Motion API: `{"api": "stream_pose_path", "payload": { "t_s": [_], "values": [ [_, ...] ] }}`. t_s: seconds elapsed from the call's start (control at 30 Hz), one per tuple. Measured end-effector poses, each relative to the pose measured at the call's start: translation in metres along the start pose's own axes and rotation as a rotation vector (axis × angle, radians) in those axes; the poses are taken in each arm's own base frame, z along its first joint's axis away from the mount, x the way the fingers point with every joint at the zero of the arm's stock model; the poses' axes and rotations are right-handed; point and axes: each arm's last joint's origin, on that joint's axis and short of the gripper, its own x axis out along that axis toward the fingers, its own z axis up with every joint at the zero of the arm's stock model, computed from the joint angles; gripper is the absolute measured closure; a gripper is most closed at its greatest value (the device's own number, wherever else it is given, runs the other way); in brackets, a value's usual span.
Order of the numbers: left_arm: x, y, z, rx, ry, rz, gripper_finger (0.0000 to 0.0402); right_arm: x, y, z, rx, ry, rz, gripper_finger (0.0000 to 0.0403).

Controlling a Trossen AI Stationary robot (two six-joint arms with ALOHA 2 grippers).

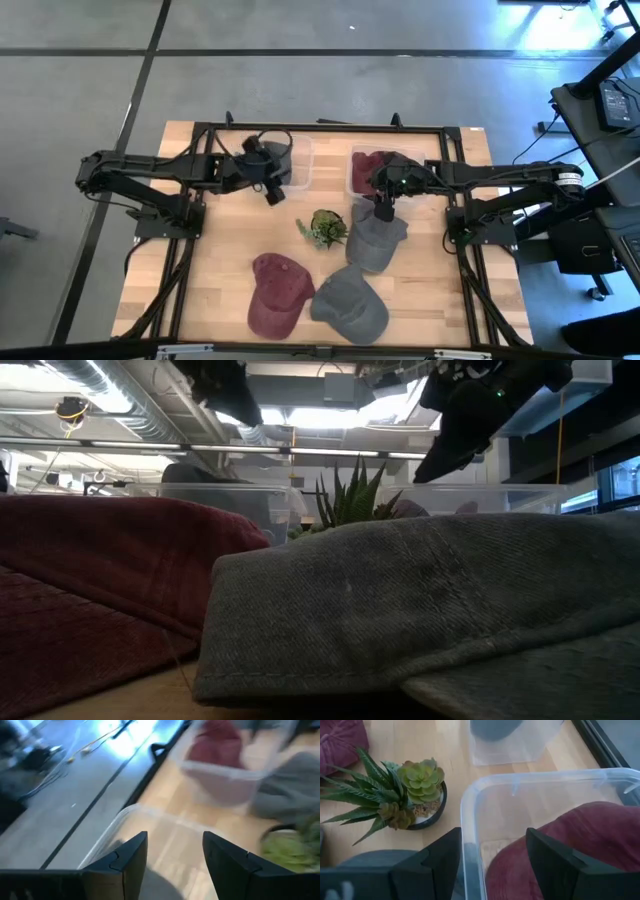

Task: Pick & Place hat
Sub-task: Put the red cap into the right transparent bin

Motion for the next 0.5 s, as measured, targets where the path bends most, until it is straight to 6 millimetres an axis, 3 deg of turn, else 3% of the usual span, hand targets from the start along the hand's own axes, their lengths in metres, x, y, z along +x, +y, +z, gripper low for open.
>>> {"api": "stream_pose_path", "payload": {
  "t_s": [0.5],
  "values": [
    [-0.0028, -0.0051, -0.0003, 0.028, -0.005, -0.027, 0.0216, 0.0, 0.0, 0.0004, 0.001, -0.004, -0.002, 0.0182]
  ]
}}
